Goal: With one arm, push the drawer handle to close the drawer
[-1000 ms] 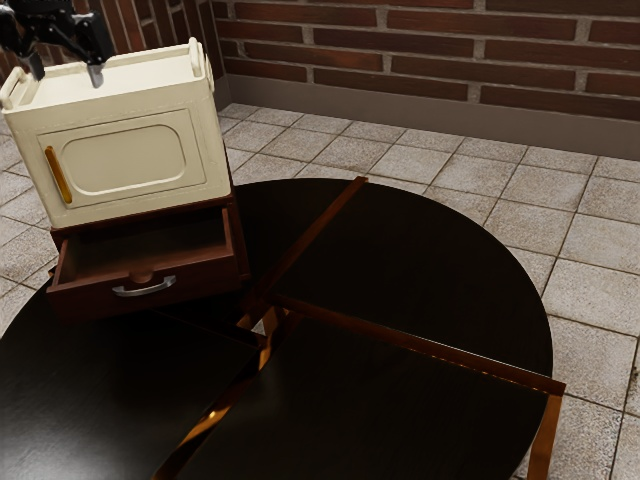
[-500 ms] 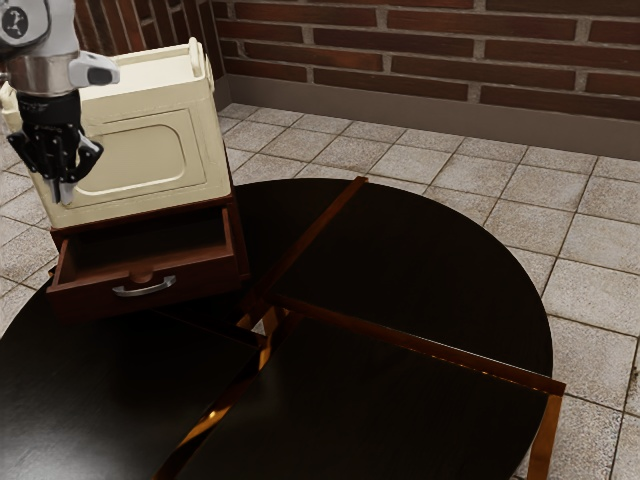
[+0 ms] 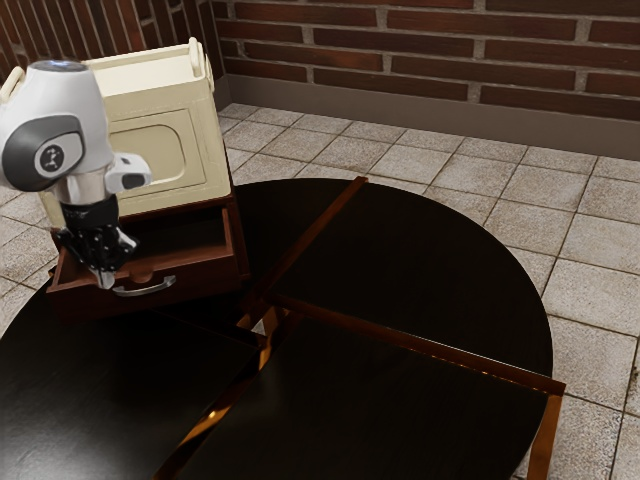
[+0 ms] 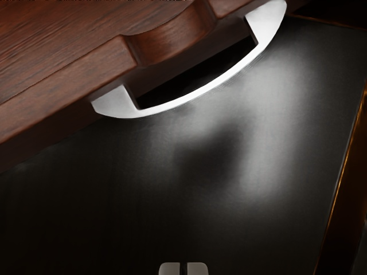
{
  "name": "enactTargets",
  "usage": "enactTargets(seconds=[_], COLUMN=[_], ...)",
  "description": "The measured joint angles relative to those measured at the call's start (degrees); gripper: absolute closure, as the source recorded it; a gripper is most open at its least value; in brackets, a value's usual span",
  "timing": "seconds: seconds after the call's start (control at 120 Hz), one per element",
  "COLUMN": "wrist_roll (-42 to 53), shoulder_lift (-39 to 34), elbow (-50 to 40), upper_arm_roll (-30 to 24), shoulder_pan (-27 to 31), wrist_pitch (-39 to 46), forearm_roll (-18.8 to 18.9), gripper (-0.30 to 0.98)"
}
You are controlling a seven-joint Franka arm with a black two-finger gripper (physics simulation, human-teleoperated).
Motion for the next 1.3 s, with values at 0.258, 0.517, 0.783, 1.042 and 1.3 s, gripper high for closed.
enactTargets(seconds=[0.258,0.517,0.783,1.042,1.3], wrist_roll=[-1.1,-2.2,-3.5,-5.1,-6.1], shoulder_lift=[-1.4,3.7,7.4,10.4,11.6], elbow=[-6.9,-7.2,-7.2,-7.2,-6.8], upper_arm_roll=[-0.4,-0.2,-0.1,-0.1,-0.1], shoulder_pan=[-0.2,2.4,4.1,5.5,7.5], wrist_pitch=[7.7,16.8,23.9,30.7,36.5], forearm_roll=[-4.9,-6.1,-5.8,-4.8,-4.1], gripper=[0.78,0.79,0.79,0.78,0.78])
